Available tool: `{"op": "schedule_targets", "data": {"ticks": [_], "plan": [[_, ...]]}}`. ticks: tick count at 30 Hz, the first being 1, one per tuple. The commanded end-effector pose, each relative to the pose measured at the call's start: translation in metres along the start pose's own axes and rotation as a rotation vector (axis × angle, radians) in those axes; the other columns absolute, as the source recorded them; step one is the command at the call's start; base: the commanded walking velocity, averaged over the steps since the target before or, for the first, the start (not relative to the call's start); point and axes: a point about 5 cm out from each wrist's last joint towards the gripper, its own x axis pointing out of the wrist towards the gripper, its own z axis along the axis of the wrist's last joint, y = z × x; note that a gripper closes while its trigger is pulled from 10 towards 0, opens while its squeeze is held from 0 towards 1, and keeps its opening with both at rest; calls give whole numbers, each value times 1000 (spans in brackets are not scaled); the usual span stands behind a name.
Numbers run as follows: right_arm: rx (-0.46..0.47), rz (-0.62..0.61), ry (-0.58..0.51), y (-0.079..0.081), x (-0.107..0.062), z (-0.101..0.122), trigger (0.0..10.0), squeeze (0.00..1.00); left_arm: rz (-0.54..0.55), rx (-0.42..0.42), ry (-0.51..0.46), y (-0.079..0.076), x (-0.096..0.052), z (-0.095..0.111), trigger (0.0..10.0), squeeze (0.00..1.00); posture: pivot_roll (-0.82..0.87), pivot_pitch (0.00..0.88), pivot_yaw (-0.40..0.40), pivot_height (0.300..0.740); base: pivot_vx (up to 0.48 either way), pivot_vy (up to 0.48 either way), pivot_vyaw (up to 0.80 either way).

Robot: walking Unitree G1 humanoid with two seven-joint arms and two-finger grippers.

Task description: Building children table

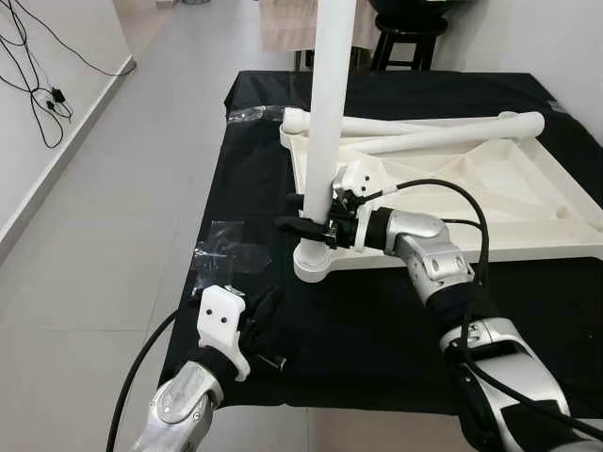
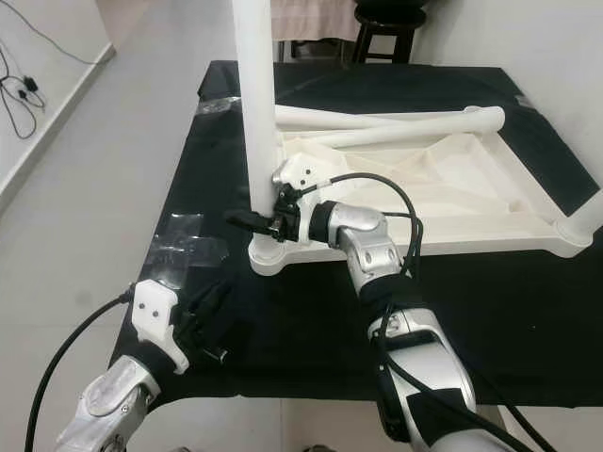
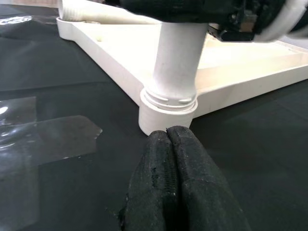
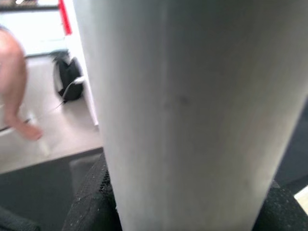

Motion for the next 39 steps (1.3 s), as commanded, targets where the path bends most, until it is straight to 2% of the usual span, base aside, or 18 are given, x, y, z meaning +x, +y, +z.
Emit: {"op": "schedule_targets", "data": {"ticks": [1,3,4,5,6,8,9,16,17,18,19,21,23,24,26,27,38,39], "plan": [[28,-29,30,6,-2,-13,0,0,5,-8,11,-2,-2,-3,10000,0,58,121,-31,740,0,0,0],[44,-92,47,12,-3,-21,0,0,6,-8,11,-1,-2,-3,10000,0,50,130,-35,740,0,0,0],[88,-260,91,21,-1,-36,0,0,7,-7,10,0,-3,-2,10000,0,44,134,-30,740,0,0,0],[88,-260,91,21,-1,-36,0,0,7,-7,10,0,-3,-2,10000,0,44,134,-30,740,0,0,0],[191,-529,149,34,-6,-59,0,0,8,-6,10,0,-4,-2,10000,0,38,137,-25,740,0,0,0],[278,-702,223,63,-9,-80,0,0,8,-7,11,2,-4,-2,10000,0,42,140,-18,740,0,0,0],[279,-699,218,71,-6,-80,0,0,7,-7,12,2,-4,-2,10000,0,40,138,-16,740,0,0,0],[192,-610,189,65,12,-66,0,0,4,-7,14,3,-3,-2,10000,0,50,130,-22,740,0,0,0],[180,-602,191,62,12,-64,10000,0,6,-5,13,3,-3,-2,10000,0,54,128,-21,740,0,0,0],[180,-602,191,62,12,-64,10000,0,6,-5,13,3,-3,-2,10000,0,54,128,-21,740,0,0,0],[178,-565,171,59,14,-58,10000,941,9,-2,13,2,-3,-2,10000,0,57,127,-21,740,0,0,0],[163,-481,143,59,17,-48,10000,1000,12,1,12,2,-3,-3,10000,0,64,125,-24,740,0,0,0],[142,-379,110,53,18,-39,10000,961,12,0,12,2,-2,-3,10000,0,65,119,-26,740,0,0,0],[135,-343,92,49,17,-35,10000,827,11,-1,12,1,-2,-3,10000,0,65,119,-26,740,0,0,0],[121,-314,79,44,15,-32,10000,827,10,-3,12,1,-1,-3,10000,0,63,114,-29,740,0,0,0],[88,-272,75,38,13,-29,10000,0,10,-4,11,0,-1,-4,10000,0,64,112,-31,740,0,0,0],[92,-51,62,14,3,-23,10000,0,10,-7,8,-2,1,-4,10000,0,75,102,-38,740,0,0,0],[92,-39,74,5,1,-25,1647,0,11,-7,7,-2,1,-4,10000,0,74,102,-35,740,0,0,0]]}}
